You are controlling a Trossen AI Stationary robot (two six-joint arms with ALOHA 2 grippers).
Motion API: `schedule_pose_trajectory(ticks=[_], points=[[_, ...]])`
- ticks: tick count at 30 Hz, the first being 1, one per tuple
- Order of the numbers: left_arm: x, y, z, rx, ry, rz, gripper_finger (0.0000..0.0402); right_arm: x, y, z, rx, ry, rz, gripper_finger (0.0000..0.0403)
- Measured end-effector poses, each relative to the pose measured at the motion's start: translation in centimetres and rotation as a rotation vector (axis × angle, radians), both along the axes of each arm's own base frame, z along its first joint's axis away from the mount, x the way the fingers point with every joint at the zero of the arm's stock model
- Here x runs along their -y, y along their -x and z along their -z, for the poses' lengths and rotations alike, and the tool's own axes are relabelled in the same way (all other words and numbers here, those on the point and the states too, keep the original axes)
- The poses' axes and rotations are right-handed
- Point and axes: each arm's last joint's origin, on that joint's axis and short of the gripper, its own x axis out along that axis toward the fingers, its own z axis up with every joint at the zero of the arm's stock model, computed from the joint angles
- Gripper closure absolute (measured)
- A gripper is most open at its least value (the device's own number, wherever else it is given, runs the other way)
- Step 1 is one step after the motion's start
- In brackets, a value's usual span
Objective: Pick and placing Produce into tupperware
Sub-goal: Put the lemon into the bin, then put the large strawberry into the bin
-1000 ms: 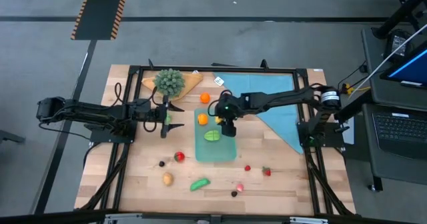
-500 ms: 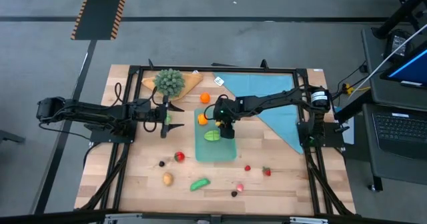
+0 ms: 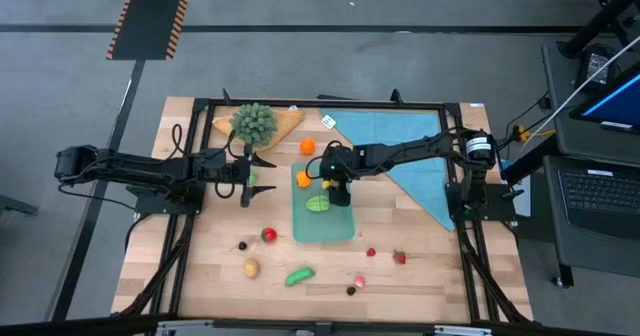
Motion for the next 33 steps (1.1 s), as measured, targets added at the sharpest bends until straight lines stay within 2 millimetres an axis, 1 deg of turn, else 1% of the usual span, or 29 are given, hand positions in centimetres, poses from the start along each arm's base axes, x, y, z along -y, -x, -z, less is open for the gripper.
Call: schedule_pose_trajectory(ticks=[5,7,12,17,20,23,27,33], points=[[0.0,0.0,0.0,0.000,-0.001,0.001,0.0113,0.0,0.0,0.0,-0.008,0.014,-0.028,0.0088],[0.0,0.0,0.0,0.003,-0.002,0.001,0.0113,0.0,0.1,-0.4,0.002,0.016,-0.031,0.0087],[0.0,0.0,0.0,0.005,0.003,0.009,0.0113,-0.5,0.6,-3.0,0.065,0.024,-0.044,0.0087],[0.5,0.0,-0.1,0.012,0.066,0.125,0.0113,-1.4,1.1,-5.5,0.167,0.047,-0.088,0.0087],[0.7,0.2,-0.4,0.033,0.068,0.157,0.0113,-1.8,1.9,-5.8,0.274,0.069,-0.110,0.0086],[0.9,0.4,-0.7,0.049,0.064,0.169,0.0113,-1.9,3.8,-5.5,0.363,0.076,-0.104,0.0086],[1.1,0.7,-1.2,0.084,0.053,0.173,0.0113,-2.2,7.0,-5.4,0.496,0.071,-0.080,0.0086],[1.0,1.0,-1.5,0.098,0.042,0.127,0.0113,-2.5,12.2,-6.1,0.649,0.056,-0.073,0.0086]])
